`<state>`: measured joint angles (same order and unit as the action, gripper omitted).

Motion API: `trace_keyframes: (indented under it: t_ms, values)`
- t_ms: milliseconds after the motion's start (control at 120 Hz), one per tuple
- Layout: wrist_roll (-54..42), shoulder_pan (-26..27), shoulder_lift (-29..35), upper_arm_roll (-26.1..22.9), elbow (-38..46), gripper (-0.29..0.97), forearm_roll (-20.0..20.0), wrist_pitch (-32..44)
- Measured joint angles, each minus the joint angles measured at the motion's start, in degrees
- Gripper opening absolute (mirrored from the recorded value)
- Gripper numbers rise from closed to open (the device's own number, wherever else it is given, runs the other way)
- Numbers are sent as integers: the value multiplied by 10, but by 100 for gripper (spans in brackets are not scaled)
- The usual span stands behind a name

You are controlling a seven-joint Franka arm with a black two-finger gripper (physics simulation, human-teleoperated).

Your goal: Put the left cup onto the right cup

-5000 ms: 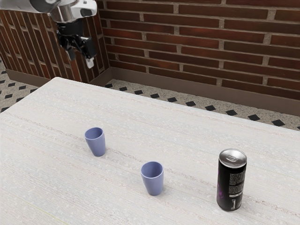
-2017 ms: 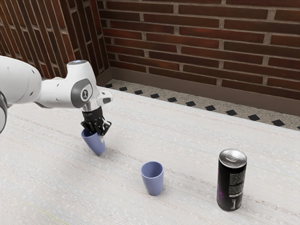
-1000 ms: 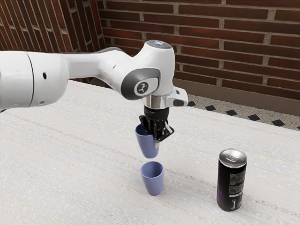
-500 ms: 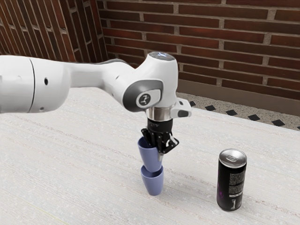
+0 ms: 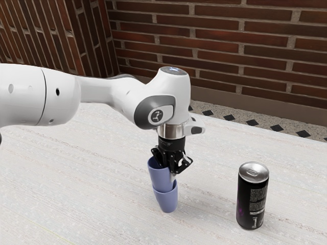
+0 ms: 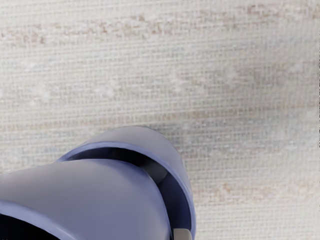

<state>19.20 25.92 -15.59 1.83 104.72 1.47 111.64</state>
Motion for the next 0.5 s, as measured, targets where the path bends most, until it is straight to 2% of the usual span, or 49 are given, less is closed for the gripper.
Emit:
trace_keyframes:
  t_ms: [117,217,342,433,500]
  values:
    - [4,1,2,0,-1,25,4,1]
    - [8,1,8,0,-3,40,3,0]
    - [11,0,75,1,-3,52,-1,-18]
    - [10,-5,141,4,-5,57,-2,-45]
    - [-2,-12,163,6,-24,59,-3,-70]
